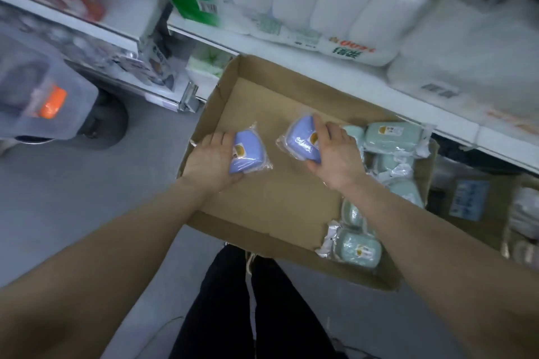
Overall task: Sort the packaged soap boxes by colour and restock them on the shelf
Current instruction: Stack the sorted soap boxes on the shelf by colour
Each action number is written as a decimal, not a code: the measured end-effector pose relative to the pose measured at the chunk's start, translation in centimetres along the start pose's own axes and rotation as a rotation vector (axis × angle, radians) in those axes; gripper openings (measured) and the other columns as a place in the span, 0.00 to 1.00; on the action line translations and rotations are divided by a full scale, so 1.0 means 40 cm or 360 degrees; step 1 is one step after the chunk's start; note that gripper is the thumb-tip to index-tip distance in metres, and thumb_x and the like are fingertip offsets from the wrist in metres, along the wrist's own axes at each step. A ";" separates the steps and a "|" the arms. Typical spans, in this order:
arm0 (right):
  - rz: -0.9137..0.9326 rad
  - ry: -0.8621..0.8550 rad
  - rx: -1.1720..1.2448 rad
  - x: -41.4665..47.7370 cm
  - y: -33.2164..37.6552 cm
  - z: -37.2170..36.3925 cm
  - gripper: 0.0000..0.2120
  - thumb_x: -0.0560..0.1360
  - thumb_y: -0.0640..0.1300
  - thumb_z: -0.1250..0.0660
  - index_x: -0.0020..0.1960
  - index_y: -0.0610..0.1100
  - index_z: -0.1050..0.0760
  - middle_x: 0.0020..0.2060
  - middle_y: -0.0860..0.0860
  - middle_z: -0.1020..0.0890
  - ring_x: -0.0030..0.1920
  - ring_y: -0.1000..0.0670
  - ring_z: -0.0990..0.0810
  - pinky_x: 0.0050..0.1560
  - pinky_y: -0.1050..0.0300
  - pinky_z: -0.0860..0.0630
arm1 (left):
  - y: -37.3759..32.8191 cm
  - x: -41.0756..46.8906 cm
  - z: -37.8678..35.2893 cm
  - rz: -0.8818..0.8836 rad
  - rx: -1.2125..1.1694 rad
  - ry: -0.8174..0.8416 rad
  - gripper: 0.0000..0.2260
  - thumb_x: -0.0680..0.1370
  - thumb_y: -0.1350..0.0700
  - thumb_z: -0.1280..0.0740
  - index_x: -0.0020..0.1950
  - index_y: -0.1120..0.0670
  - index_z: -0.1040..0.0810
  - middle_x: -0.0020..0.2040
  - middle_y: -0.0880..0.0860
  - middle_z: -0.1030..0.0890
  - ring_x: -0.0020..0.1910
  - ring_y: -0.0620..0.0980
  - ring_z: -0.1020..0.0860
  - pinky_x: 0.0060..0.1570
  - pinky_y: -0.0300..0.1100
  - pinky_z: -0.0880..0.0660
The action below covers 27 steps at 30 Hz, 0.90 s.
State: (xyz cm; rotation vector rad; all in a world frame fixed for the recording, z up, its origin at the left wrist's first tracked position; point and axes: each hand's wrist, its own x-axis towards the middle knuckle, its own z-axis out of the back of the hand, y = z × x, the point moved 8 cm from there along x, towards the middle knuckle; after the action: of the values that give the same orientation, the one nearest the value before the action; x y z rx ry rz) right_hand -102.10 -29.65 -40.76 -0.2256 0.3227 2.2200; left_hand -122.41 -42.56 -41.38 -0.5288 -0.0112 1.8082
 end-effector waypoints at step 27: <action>0.0520 -0.1208 -0.0090 -0.041 0.266 1.218 0.38 0.71 0.54 0.30 0.76 0.45 0.40 0.66 0.41 0.29 0.62 0.37 0.28 0.63 0.44 0.29 | -0.138 -0.168 1.232 -0.0286 -0.0158 -0.1307 0.41 0.70 0.40 0.27 0.75 0.56 0.40 0.68 0.57 0.31 0.66 0.56 0.31 0.62 0.47 0.34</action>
State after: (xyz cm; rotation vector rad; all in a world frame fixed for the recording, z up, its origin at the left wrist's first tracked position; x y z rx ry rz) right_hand -111.88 -22.23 7.61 0.6753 -0.1325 2.4440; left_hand -133.64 -34.19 6.67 0.1731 -0.6880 1.7374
